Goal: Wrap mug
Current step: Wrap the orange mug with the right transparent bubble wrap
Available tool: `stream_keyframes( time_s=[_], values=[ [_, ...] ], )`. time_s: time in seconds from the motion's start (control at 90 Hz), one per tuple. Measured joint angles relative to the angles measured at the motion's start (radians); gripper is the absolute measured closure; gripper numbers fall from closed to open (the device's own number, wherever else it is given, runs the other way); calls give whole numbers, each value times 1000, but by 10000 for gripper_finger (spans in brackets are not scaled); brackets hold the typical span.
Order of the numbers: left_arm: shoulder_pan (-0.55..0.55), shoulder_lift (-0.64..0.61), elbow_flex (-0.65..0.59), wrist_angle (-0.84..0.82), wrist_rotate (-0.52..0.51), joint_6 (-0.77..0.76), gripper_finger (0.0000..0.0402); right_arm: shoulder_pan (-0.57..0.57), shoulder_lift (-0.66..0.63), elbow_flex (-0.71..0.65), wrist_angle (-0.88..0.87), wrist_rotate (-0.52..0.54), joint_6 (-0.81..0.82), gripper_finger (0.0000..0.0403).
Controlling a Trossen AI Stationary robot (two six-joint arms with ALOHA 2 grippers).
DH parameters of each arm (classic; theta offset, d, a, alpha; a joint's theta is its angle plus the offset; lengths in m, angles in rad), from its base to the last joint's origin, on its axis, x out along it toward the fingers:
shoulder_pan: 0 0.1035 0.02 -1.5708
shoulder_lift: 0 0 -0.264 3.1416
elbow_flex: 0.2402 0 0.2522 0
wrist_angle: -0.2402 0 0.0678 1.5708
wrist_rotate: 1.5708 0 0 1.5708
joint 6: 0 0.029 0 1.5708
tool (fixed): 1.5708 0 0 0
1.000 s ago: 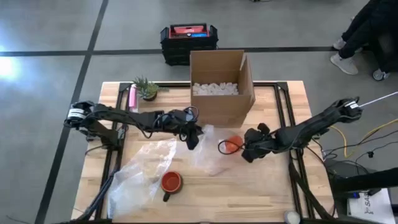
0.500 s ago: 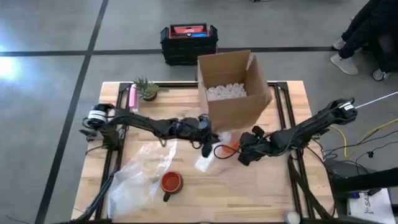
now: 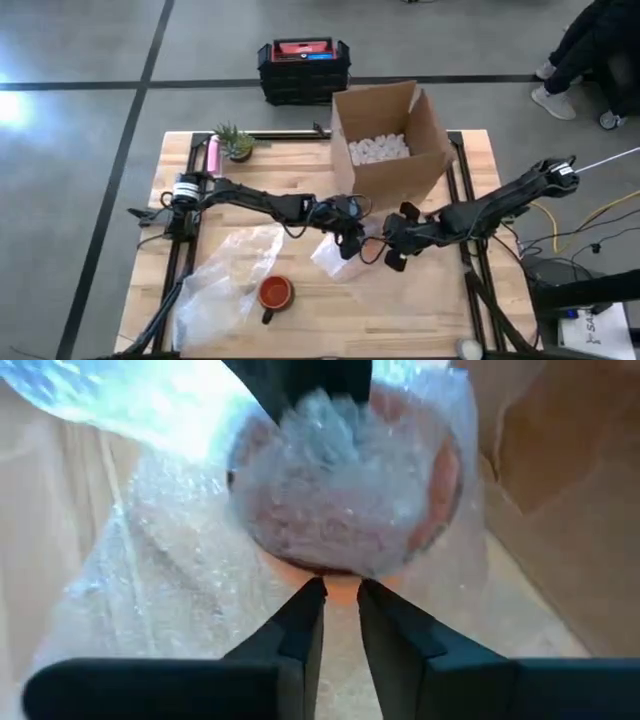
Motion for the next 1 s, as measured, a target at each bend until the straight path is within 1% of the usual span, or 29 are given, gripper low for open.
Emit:
stream_keyframes(
  time_s=[0.133,0.244,0.311,0.367,0.478,0.544,0.589,0.711,0.889,1.0],
  values=[
    [0,-2,0,2,-1,1,382,0,-1,53,0,22,-56,373],
    [-1,-2,0,7,-1,1,382,-3,8,72,24,111,-101,382],
    [-1,-2,0,7,-1,0,382,-9,27,64,32,142,-122,387],
    [-1,-2,0,8,-1,-1,382,-16,53,44,45,138,-121,393],
    [-1,-4,0,8,0,-2,382,-23,130,22,129,110,-134,401],
    [-2,-5,-1,2,0,-3,382,-25,183,22,143,90,-142,401],
    [-2,-8,-1,1,0,-6,382,-25,217,24,154,101,-135,401],
    [-1,-42,-1,-23,6,-6,381,-25,269,26,152,90,-129,402],
    [-1,-119,0,-123,4,10,378,-24,268,23,133,70,-131,403],
    [1,-165,0,-159,-2,35,361,-25,251,22,132,72,-141,403]
  ],
)
